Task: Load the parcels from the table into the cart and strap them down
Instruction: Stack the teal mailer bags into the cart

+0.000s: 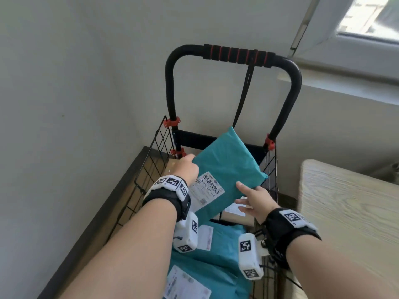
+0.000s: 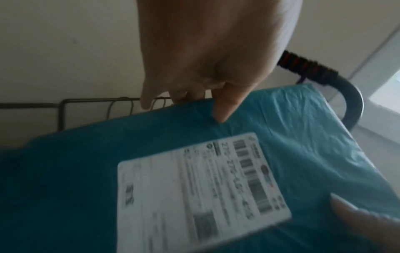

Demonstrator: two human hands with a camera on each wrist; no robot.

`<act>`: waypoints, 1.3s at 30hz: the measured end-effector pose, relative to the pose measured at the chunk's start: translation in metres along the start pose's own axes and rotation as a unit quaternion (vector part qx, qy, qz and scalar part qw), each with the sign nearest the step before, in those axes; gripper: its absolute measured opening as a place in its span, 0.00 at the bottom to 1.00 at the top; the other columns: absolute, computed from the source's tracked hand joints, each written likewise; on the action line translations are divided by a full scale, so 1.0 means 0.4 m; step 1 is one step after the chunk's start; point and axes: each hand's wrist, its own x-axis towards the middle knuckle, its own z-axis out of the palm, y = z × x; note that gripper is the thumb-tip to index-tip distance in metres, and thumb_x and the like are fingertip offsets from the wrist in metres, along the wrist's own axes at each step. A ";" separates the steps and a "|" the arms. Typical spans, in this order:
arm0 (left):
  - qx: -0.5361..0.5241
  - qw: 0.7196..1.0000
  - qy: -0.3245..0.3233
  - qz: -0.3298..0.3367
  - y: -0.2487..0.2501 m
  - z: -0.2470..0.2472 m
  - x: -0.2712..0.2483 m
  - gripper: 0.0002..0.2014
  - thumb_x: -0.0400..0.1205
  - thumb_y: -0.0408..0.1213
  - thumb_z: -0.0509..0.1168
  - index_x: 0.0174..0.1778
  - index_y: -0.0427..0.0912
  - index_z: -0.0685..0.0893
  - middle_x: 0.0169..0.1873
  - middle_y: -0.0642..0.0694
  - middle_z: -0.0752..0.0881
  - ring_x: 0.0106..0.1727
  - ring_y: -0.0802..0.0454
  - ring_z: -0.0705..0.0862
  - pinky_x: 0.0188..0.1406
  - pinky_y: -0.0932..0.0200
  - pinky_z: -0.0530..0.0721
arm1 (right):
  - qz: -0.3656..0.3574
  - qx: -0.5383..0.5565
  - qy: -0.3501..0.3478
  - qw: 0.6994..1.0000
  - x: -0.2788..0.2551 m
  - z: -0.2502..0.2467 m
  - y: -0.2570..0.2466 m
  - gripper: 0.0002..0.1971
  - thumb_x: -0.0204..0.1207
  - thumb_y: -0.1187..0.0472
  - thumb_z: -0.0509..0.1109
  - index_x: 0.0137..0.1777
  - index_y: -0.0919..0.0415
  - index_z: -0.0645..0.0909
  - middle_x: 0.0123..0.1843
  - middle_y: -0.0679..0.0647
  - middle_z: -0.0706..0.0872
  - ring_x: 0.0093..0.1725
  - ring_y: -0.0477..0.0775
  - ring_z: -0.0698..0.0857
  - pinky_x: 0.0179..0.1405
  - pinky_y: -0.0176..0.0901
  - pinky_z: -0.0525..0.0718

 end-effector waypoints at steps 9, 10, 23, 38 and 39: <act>0.114 0.990 0.077 0.026 -0.139 0.112 0.121 0.30 0.84 0.43 0.63 0.81 0.60 0.61 0.80 0.48 0.64 0.82 0.46 0.59 0.78 0.31 0.60 | 0.112 0.342 0.082 0.930 0.129 0.071 0.128 0.19 0.84 0.62 0.65 0.73 0.66 0.69 0.67 0.68 0.79 0.54 0.63 0.85 0.54 0.52 0.83; 0.124 0.990 0.058 0.020 -0.162 0.128 0.124 0.30 0.84 0.45 0.63 0.82 0.61 0.60 0.82 0.47 0.62 0.83 0.45 0.56 0.78 0.31 0.58 | 0.120 0.359 0.085 0.922 0.136 0.074 0.142 0.18 0.84 0.63 0.64 0.72 0.66 0.69 0.68 0.69 0.79 0.58 0.64 0.84 0.58 0.54 0.82; 0.199 0.976 -0.091 -0.005 -0.289 0.266 0.136 0.32 0.83 0.45 0.64 0.83 0.61 0.60 0.85 0.48 0.48 0.85 0.43 0.46 0.80 0.43 0.63 | 0.226 0.188 0.142 0.945 0.210 0.038 0.269 0.25 0.86 0.56 0.62 0.72 0.77 0.70 0.59 0.72 0.83 0.53 0.68 0.86 0.46 0.54 0.84; 0.161 0.986 -0.041 -0.019 -0.234 0.232 0.092 0.29 0.81 0.37 0.63 0.79 0.58 0.68 0.82 0.45 0.58 0.81 0.43 0.56 0.75 0.47 0.68 | 0.224 0.013 0.136 0.965 0.173 0.017 0.187 0.09 0.82 0.69 0.59 0.39 0.66 0.74 0.32 0.59 0.80 0.20 0.51 0.77 0.25 0.41 0.75; 0.162 0.986 -0.045 -0.016 -0.221 0.230 0.085 0.29 0.81 0.37 0.62 0.79 0.57 0.68 0.82 0.45 0.59 0.80 0.43 0.57 0.74 0.48 0.68 | 0.215 0.015 0.131 0.968 0.166 0.013 0.180 0.10 0.82 0.69 0.59 0.38 0.65 0.73 0.30 0.58 0.78 0.18 0.49 0.76 0.21 0.39 0.74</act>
